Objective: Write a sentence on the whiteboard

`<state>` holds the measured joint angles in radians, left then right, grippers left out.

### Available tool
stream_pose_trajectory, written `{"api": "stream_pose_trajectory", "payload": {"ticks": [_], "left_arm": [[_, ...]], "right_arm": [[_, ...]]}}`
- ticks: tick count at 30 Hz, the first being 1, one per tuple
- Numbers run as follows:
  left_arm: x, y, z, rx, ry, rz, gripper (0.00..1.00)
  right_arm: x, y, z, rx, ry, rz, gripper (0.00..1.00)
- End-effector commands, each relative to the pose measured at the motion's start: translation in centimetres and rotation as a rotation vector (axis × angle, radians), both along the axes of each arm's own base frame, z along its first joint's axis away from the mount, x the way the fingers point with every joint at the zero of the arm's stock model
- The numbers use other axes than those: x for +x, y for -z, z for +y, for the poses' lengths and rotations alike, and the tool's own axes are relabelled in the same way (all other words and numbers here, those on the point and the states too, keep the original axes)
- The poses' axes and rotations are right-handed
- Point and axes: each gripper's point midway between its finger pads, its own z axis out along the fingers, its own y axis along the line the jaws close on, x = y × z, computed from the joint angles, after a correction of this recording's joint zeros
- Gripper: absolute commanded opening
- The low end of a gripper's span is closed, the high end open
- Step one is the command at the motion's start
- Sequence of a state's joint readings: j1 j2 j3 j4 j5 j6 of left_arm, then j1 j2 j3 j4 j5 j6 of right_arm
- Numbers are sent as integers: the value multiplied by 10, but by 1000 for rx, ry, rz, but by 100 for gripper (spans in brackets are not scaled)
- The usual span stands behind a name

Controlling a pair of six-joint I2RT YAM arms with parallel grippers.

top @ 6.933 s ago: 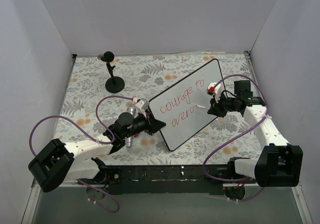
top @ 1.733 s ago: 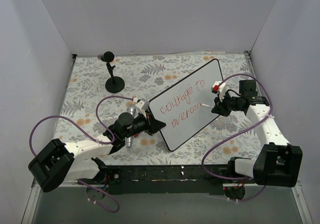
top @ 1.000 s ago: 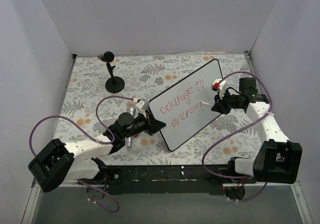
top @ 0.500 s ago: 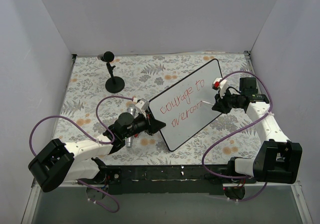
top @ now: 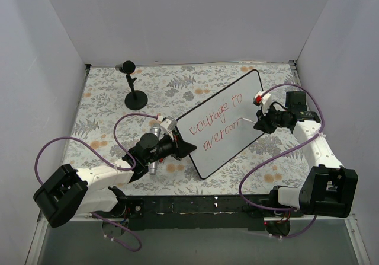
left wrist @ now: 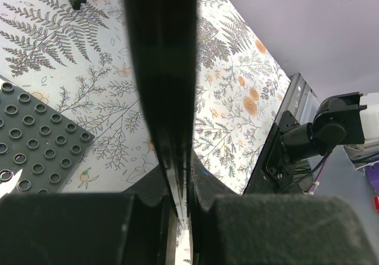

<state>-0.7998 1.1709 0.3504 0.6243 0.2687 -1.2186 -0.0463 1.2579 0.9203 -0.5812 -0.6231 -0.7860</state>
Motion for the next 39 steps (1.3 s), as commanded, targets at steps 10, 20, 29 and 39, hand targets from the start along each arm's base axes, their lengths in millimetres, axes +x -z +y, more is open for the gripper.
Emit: {"api": "stream_pose_trajectory", "payload": {"ticks": [10, 20, 29, 39], "left_arm": [[-8, -5, -4, 13, 68, -53, 0], [-8, -4, -5, 14, 68, -51, 0], [-8, -4, -6, 14, 73, -50, 0], [-7, -4, -7, 17, 74, -49, 0]], "right_arm": [[-11, 21, -10, -56, -14, 41, 1], [-10, -2, -2, -14, -39, 1, 1], [-9, -30, 13, 75, -68, -46, 1], [-5, -23, 17, 96, -71, -9, 1]]}}
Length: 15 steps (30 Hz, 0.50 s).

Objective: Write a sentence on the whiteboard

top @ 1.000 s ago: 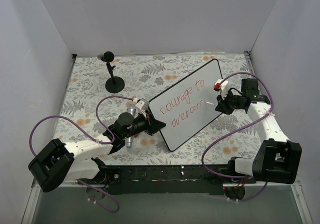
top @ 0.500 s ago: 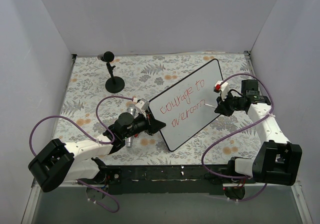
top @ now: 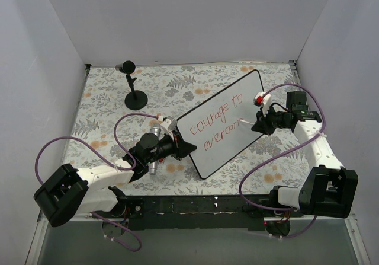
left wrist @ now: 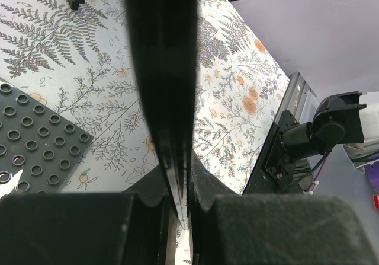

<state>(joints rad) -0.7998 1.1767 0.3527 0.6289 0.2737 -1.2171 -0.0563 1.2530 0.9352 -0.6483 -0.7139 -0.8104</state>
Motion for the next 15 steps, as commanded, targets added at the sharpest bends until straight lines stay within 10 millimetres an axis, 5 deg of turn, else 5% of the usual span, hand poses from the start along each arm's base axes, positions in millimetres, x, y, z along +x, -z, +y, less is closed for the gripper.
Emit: {"api": "stream_pose_trajectory", "payload": {"ticks": [1, 15], "left_arm": [[-7, -4, -6, 17, 69, -47, 0], [-7, -5, -6, 18, 68, -51, 0]], "right_arm": [[7, -13, 7, 28, -17, -32, 1], [3, 0, 9, -4, -16, -15, 1]]}}
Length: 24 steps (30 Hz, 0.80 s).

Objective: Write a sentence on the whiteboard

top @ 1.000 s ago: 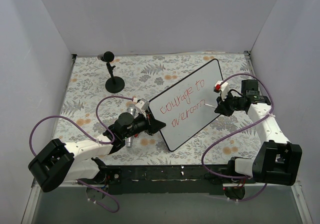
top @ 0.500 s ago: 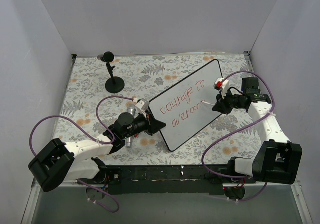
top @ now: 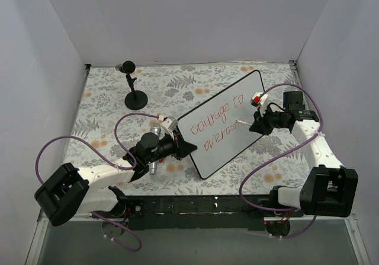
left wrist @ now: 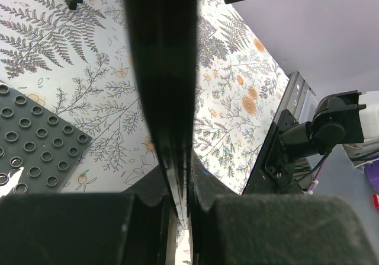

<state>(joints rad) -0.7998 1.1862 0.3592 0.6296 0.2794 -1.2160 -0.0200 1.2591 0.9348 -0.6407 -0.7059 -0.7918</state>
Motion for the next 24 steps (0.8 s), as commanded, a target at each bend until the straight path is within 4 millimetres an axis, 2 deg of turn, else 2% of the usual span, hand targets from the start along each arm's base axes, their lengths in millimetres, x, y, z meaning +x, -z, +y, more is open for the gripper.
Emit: {"api": "stream_pose_trajectory", "payload": {"ticks": [1, 15, 24], "left_arm": [[-7, -5, -4, 15, 62, -50, 0], [-8, -3, -3, 16, 57, -48, 0], [-8, -5, -3, 12, 59, -51, 0]], "right_arm": [[5, -1, -1, -6, 7, -28, 1], [-2, 4, -8, -37, 29, -28, 1], [9, -3, -9, -25, 52, -46, 1]]}}
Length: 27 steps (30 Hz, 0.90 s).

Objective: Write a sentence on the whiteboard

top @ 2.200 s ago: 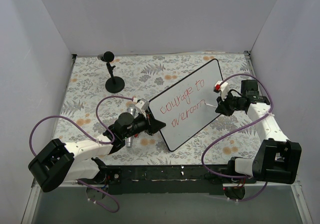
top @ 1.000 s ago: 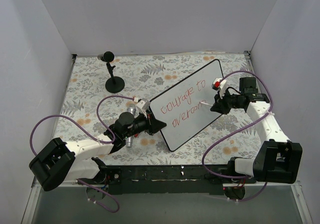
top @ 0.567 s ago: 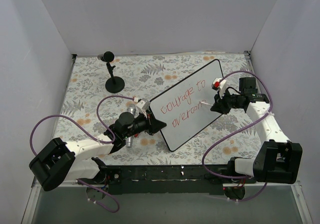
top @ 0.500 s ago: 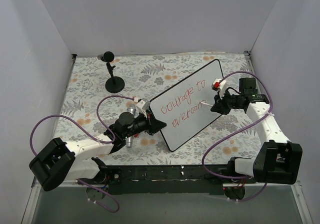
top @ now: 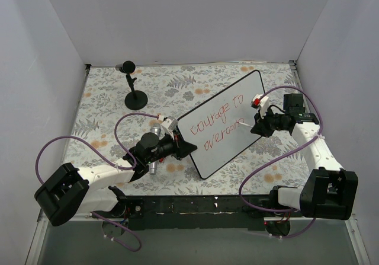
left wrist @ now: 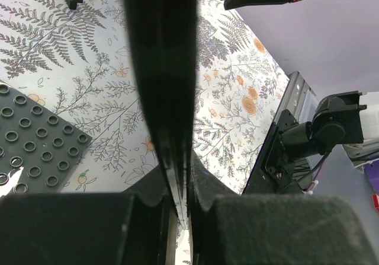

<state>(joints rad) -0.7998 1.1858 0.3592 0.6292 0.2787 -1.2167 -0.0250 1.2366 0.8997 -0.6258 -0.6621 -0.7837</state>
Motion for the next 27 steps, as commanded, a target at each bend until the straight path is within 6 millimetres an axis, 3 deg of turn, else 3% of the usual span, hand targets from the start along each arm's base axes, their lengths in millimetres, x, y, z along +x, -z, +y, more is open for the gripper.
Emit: {"api": "stream_pose_trajectory", "payload": {"ticks": [1, 13, 18, 25, 27], "left_arm": [[-8, -5, -3, 14, 59, -50, 0], [-7, -5, -3, 16, 58, -51, 0], [-7, -4, -3, 20, 58, -49, 0], [-4, 1, -1, 58, 51, -58, 0], [-2, 5, -2, 90, 57, -64, 0]], "right_arm": [[13, -12, -1, 8, 21, -51, 1], [9, -1, -10, -34, 41, -30, 1], [-5, 0, -7, -24, -12, -9, 1], [-20, -66, 5, 53, -86, -197, 1], [-19, -76, 4, 52, -73, -213, 1]]}}
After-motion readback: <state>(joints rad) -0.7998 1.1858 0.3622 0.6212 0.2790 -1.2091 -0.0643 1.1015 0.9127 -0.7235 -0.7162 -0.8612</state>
